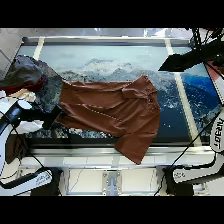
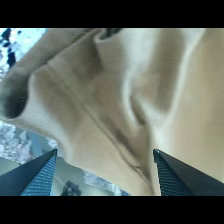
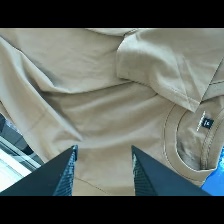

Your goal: Fold the shirts.

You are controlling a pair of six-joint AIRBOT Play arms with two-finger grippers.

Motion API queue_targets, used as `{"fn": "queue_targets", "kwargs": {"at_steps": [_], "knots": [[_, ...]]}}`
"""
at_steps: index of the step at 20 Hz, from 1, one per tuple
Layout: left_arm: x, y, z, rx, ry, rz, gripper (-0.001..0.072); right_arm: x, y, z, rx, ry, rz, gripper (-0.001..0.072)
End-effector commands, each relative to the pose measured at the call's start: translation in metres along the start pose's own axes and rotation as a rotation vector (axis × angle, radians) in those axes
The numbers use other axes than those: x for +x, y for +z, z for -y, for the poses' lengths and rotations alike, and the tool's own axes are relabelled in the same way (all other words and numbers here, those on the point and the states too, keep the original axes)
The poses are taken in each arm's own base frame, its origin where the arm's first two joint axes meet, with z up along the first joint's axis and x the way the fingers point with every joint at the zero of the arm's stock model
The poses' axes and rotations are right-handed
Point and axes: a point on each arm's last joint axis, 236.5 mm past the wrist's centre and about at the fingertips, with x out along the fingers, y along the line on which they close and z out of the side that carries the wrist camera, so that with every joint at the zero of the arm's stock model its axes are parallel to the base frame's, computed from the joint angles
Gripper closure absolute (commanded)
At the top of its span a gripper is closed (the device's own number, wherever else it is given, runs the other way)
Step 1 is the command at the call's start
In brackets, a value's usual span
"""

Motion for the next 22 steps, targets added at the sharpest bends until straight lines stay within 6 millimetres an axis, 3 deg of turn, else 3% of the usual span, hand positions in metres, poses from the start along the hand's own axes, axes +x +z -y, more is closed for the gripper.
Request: {"fn": "queue_targets", "kwargs": {"at_steps": [1,2,3,6,11,12,14,18,20,22], "knots": [[0.011,0.002,-0.011,-0.009,0.029,0.006,0.0027,0.000,0.000,0.000,-0.002,0.000,0.001,0.0331],[0.012,0.010,-0.010,-0.010,0.020,0.038,0.0105,0.001,0.000,0.000,-0.001,0.000,0.000,0.0330],[0.011,0.018,-0.006,-0.023,0.004,0.074,0.0137,0.001,0.000,0.000,-0.001,0.000,0.000,0.0331],[0.010,0.029,-0.003,-0.077,-0.012,0.118,0.0137,0.001,0.001,0.000,-0.001,0.000,0.001,0.0331],[0.019,0.018,-0.015,-0.084,0.024,0.069,0.0144,0.001,0.001,0.000,-0.001,0.000,0.002,0.0331],[0.021,0.015,-0.018,-0.087,0.031,0.059,0.0192,0.001,0.001,0.000,-0.001,0.000,0.002,0.0331],[0.025,0.010,-0.024,-0.093,0.043,0.046,0.0472,0.001,0.001,0.000,-0.001,0.000,0.002,0.0331],[0.027,0.008,-0.032,-0.078,0.067,0.045,0.0695,0.000,-0.001,0.000,-0.001,0.000,-0.002,0.0332],[0.023,0.010,-0.030,-0.042,0.060,0.057,0.0696,-0.005,-0.008,0.002,-0.002,-0.019,-0.024,0.0332],[0.012,0.015,-0.026,0.030,0.043,0.089,0.0696,-0.017,-0.028,0.021,0.008,-0.133,-0.095,0.0332]]}}
